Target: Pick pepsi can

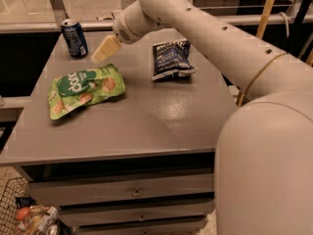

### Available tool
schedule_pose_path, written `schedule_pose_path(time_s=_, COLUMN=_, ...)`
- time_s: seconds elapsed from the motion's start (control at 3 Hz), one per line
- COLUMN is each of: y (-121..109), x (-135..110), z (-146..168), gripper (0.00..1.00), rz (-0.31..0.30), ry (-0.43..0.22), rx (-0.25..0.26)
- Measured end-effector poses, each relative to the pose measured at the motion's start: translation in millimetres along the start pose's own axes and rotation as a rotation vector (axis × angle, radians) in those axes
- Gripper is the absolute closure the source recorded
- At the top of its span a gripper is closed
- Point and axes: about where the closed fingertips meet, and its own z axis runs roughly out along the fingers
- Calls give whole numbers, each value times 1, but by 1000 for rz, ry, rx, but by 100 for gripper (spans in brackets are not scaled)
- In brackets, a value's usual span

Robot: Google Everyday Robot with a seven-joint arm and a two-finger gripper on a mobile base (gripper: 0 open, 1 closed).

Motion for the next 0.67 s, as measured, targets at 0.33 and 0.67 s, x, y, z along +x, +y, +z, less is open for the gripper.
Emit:
schedule_pose_path(time_s=0.33, y=-10, x=-2, z=24, gripper=0, rz=23, ry=-15, rx=62)
schedule_pose_path(time_s=0.67, y=-14, x=-14, z=43, gripper=0, rz=83, ry=-96, rx=94)
